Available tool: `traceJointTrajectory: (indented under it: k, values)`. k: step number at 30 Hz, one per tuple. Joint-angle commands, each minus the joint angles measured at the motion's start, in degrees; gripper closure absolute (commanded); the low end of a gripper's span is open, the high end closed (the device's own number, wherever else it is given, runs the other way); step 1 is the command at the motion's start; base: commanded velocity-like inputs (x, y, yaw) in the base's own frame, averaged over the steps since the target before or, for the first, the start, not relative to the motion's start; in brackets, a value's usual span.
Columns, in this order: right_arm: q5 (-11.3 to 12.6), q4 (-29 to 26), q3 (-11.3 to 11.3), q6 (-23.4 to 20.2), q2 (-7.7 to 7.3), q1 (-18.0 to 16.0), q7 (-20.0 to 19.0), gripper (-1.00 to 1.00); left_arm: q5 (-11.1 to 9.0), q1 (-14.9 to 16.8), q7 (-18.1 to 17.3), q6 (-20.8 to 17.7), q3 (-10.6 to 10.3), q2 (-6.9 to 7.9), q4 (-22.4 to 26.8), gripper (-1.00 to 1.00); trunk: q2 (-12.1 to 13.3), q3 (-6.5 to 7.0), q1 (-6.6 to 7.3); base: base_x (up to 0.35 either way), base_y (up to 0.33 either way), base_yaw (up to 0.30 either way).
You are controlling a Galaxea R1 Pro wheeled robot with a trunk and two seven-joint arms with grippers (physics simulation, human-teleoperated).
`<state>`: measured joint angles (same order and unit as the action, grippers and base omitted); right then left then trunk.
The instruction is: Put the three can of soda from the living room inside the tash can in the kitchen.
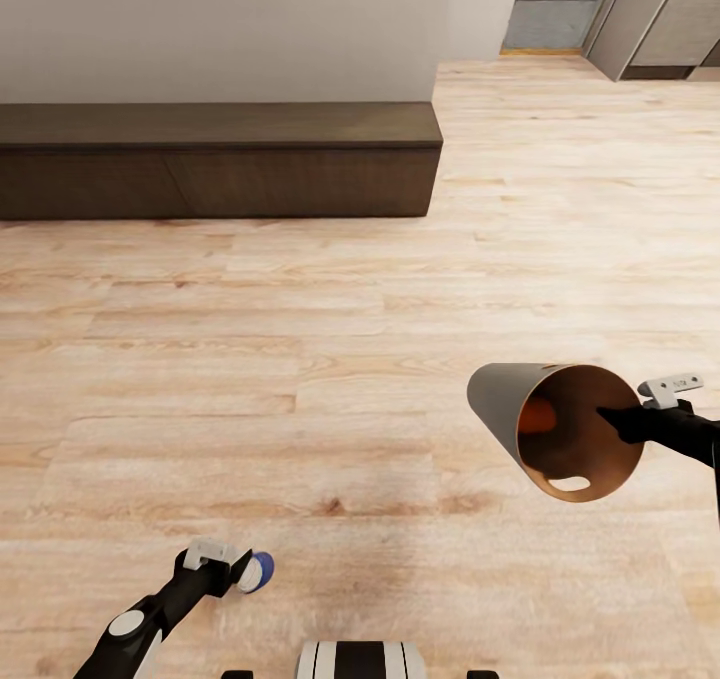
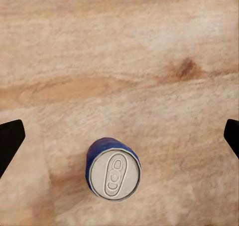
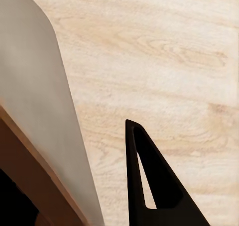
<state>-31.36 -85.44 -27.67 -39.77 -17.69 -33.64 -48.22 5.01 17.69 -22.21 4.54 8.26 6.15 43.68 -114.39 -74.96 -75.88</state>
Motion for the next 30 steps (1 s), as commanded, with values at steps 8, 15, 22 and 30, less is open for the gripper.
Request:
traceJointTrajectory:
  k: [8, 15, 22, 30]
  values:
    - [0.6, 0.13, -0.06, -0.2, -0.09, -0.02, -0.42, 1.0, 0.3, 0.16, 0.27, -2.02, -0.1, 0.08, 0.06, -1.0, 0.0, 0.0, 0.0, 0.014, 0.006, 0.0]
    - [0.68, 0.25, -0.1, -0.2, -0.15, -0.02, -0.47, 1.0, 0.47, 0.68, 0.11, -13.14, -0.24, 0.41, 0.55, -1.0, 0.0, 0.0, 0.0, 0.001, 0.0, 0.0]
    - [0.68, 0.31, -0.11, -0.22, -0.12, -0.02, -0.47, 1.0, 0.45, 0.86, 0.28, -17.89, -0.26, 0.95, 0.86, -1.0, 0.0, 0.0, 0.0, 0.0, 0.0, 0.0]
    - [0.62, 0.29, -0.11, -0.22, -0.44, -0.02, -0.53, 1.0, 0.44, 8.97, 0.22, -26.07, -0.26, 1.83, 1.17, -1.0, 0.0, 0.0, 0.0, 0.0, 0.0, 0.0]
